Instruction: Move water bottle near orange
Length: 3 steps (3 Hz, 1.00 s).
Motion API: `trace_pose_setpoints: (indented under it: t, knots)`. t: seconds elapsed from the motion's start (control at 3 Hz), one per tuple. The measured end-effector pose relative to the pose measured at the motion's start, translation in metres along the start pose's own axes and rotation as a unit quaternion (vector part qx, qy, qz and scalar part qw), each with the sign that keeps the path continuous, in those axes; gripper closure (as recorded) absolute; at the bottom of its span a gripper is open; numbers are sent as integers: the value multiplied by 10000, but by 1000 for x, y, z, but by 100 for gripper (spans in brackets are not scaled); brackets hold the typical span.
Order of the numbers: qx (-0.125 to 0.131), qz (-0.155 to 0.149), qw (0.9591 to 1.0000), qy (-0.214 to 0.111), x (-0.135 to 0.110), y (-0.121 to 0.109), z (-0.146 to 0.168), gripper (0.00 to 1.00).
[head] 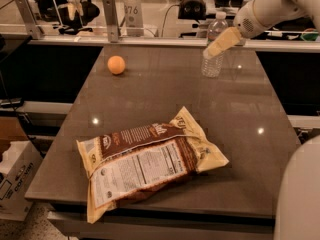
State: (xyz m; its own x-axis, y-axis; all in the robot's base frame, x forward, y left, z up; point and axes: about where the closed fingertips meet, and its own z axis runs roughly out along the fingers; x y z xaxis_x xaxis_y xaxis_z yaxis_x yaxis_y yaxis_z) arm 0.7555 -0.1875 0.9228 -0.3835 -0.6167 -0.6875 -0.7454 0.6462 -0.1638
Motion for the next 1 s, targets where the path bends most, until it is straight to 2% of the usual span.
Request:
trace_pose_setpoints:
  t: [0.33, 1.0]
  knots:
    - [-223, 119, 9996, -135, -4, 10, 12, 18]
    - [-417, 115, 9983, -381, -16, 20, 13, 64]
